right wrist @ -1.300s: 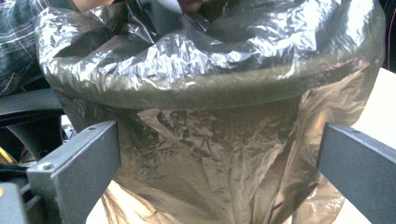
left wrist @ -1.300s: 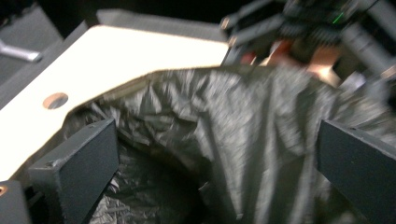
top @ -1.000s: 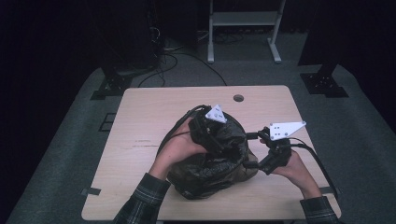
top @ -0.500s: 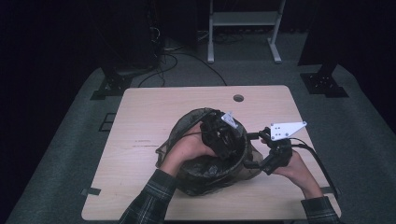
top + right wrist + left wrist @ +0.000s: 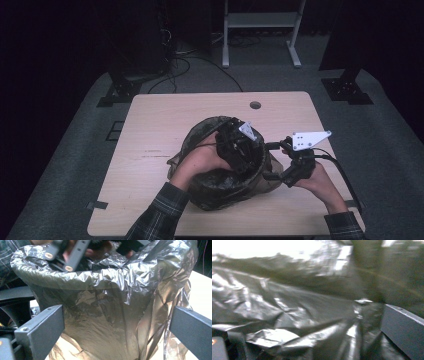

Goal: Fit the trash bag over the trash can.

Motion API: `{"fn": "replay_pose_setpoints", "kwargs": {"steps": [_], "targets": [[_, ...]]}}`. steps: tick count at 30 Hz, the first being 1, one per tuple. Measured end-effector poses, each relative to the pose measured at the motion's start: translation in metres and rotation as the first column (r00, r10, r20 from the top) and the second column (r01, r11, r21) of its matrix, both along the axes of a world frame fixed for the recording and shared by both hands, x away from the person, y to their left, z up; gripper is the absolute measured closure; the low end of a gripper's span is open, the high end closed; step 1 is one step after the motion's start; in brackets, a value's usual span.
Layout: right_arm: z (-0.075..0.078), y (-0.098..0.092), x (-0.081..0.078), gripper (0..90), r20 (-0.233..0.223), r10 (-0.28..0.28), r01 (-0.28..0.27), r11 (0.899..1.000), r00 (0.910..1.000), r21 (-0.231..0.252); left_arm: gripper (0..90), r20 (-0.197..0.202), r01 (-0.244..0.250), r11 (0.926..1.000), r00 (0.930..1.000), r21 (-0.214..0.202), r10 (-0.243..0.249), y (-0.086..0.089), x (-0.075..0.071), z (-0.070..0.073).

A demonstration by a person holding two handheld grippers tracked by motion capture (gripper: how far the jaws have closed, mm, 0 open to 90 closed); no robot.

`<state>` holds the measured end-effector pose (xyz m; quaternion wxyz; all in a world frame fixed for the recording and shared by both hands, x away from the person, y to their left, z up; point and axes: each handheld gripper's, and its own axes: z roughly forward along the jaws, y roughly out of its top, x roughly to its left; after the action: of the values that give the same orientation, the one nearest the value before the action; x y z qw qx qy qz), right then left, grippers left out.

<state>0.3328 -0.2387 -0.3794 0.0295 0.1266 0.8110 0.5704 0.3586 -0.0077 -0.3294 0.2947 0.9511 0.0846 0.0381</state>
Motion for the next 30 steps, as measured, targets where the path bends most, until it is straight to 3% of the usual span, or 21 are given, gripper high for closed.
{"fn": "replay_pose_setpoints", "kwargs": {"steps": [6, 9, 12, 15, 16, 21, 25, 27, 30], "targets": [[0.001, 0.0, -0.001, 0.0, 0.002, -0.002, 0.002, 1.0, 1.0, 0.007, 0.0, -0.024, 0.051, 0.9986, 0.9984, -0.011, -0.051, 0.002, -0.011, 0.001], [0.0, 0.0, 0.0, 0.0, 0.001, -0.002, 0.002, 1.0, 1.0, 0.007, 0.0, -0.037, 0.064, 0.9979, 0.9973, 0.008, -0.064, 0.002, -0.015, -0.002], [0.0, 0.0, 0.0, 0.0, -0.001, -0.002, 0.002, 1.0, 1.0, 0.007, 0.0, -0.008, 0.028, 0.999, 0.9996, 0.035, -0.028, 0.004, -0.01, 0.0], [0.0, 0.0, 0.0, 0.0, -0.002, -0.003, 0.003, 1.0, 1.0, 0.004, 0.0, -0.005, -0.011, 0.9992, 0.9999, 0.039, 0.011, 0.007, -0.003, 0.001], [0.0, 0.0, 0.0, 0.0, -0.002, -0.003, 0.003, 1.0, 1.0, 0.005, 0.0, -0.008, -0.044, 0.9977, 0.999, 0.053, 0.044, 0.009, 0.005, 0.001], [0.0, 0.0, 0.001, 0.0, 0.003, -0.004, 0.004, 1.0, 1.0, 0.009, 0.0, -0.002, -0.097, 0.9917, 0.9953, 0.084, 0.097, 0.011, 0.021, -0.007], [0.0, -0.001, 0.001, 0.0, 0.002, -0.006, 0.006, 1.0, 1.0, 0.01, 0.0, 0.005, -0.094, 0.9902, 0.9955, 0.103, 0.094, 0.01, 0.026, -0.011], [0.0, -0.002, 0.001, 0.0, 0.002, -0.007, 0.007, 1.0, 1.0, 0.012, 0.0, 0.014, -0.092, 0.9914, 0.9957, 0.094, 0.091, 0.01, 0.024, -0.009], [0.001, -0.003, 0.0, 0.0, 0.003, -0.013, 0.012, 1.0, 0.9999, 0.017, 0.0, 0.025, -0.081, 0.9962, 0.9964, 0.033, 0.08, 0.013, 0.018, 0.001]]}}
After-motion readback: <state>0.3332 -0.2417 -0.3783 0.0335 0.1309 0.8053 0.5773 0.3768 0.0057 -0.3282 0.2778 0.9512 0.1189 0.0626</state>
